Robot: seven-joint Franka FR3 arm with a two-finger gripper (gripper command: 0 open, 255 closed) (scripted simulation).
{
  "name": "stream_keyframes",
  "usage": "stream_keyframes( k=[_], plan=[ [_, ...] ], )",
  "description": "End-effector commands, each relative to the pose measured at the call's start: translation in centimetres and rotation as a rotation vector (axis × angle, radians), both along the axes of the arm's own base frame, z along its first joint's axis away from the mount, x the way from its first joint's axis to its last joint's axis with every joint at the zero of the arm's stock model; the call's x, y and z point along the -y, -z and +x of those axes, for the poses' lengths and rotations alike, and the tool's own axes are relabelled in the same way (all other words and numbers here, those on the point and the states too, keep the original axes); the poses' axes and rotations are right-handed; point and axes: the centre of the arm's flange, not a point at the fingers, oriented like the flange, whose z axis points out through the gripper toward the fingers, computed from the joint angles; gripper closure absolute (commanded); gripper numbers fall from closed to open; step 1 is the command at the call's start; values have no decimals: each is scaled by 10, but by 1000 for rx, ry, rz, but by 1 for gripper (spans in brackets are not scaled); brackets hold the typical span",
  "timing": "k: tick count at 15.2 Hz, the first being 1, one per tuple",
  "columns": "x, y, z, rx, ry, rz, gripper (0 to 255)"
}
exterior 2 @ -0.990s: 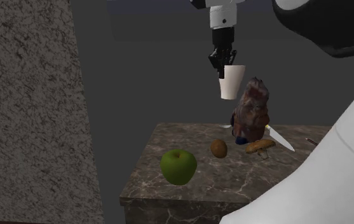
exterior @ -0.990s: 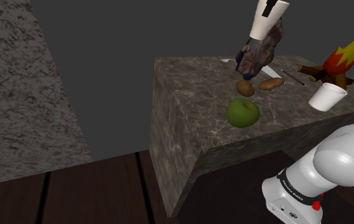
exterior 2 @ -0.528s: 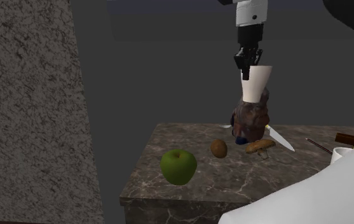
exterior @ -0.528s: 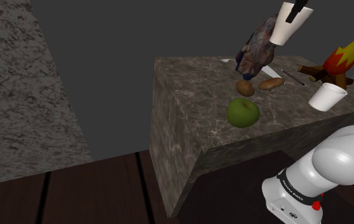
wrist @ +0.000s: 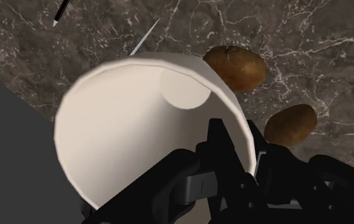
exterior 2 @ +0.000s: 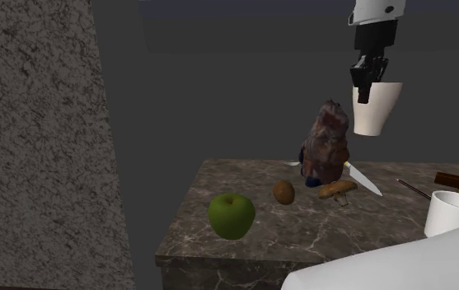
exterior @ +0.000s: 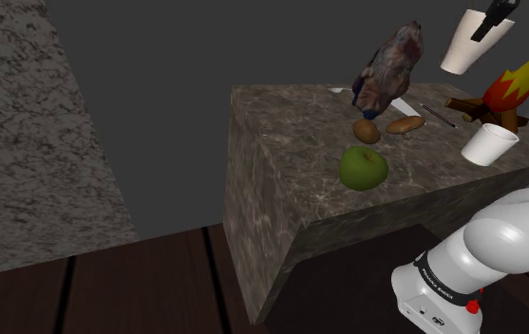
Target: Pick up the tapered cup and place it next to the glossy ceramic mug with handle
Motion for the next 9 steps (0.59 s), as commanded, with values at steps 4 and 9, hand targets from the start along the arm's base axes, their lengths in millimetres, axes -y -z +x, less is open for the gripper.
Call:
stream_keyframes(
  k=[4, 9],
  plan=[
    [47, 3, -48, 0, -2, 0, 255],
    [66, 14, -69, 0, -2, 0, 255]
  ],
)
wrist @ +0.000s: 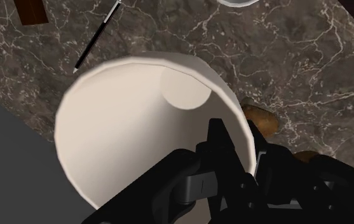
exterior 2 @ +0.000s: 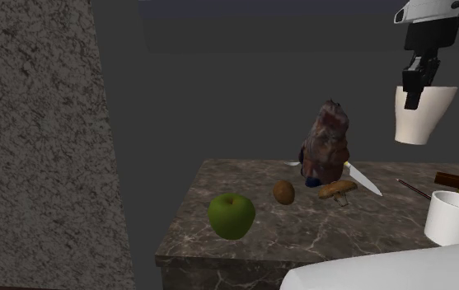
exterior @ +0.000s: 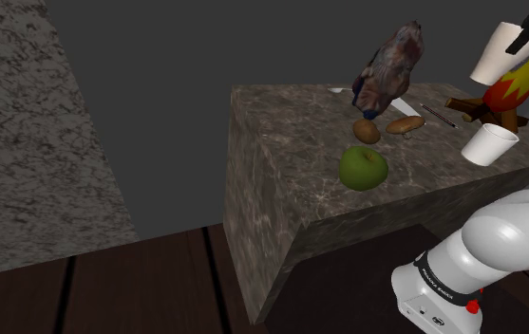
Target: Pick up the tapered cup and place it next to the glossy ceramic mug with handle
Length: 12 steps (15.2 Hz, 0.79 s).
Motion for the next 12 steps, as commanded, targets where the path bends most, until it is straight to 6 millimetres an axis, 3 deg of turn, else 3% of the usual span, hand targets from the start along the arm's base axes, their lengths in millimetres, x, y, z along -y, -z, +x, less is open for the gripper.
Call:
stream_keyframes(
  k=[1, 12],
  plan=[
    [2, 9, -1, 0, -1, 0, 255],
    [2, 67, -1, 0, -1, 0, 255]
  ],
)
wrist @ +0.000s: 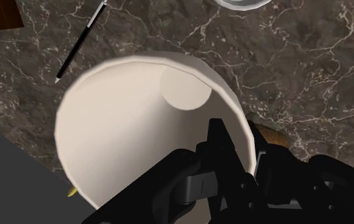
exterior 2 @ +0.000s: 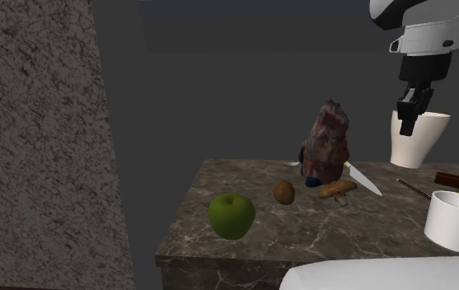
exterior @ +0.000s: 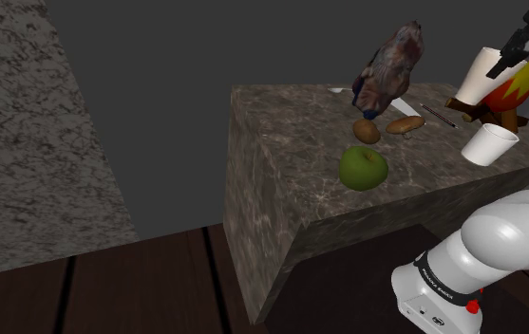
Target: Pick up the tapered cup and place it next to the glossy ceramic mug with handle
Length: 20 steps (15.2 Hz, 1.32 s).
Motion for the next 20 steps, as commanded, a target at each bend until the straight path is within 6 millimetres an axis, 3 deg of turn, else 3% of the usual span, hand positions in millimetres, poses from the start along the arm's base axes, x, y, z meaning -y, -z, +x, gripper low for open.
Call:
stream_keyframes(
  k=[1, 20],
  plan=[
    [-1, 11, 0, 1, 0, 0, 255],
    [-1, 112, 0, 1, 0, 0, 255]
  ],
)
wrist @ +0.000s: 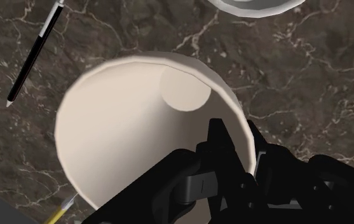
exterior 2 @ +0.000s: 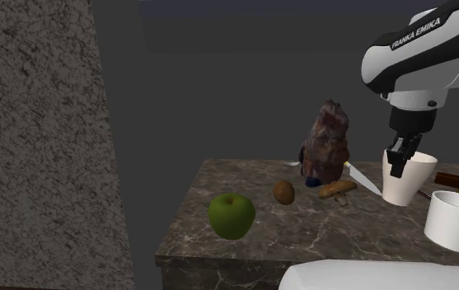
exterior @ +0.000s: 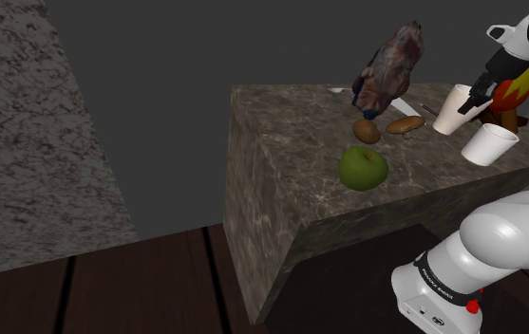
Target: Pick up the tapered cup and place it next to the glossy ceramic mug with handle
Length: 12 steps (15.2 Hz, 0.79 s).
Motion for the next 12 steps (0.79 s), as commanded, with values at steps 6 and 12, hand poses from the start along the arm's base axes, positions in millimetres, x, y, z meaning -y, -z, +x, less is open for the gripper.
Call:
stream_keyframes(
  k=[6, 12],
  plan=[
    [-1, 20, 0, 1, 0, -1, 255],
    [-1, 20, 0, 1, 0, -1, 0]
  ],
)
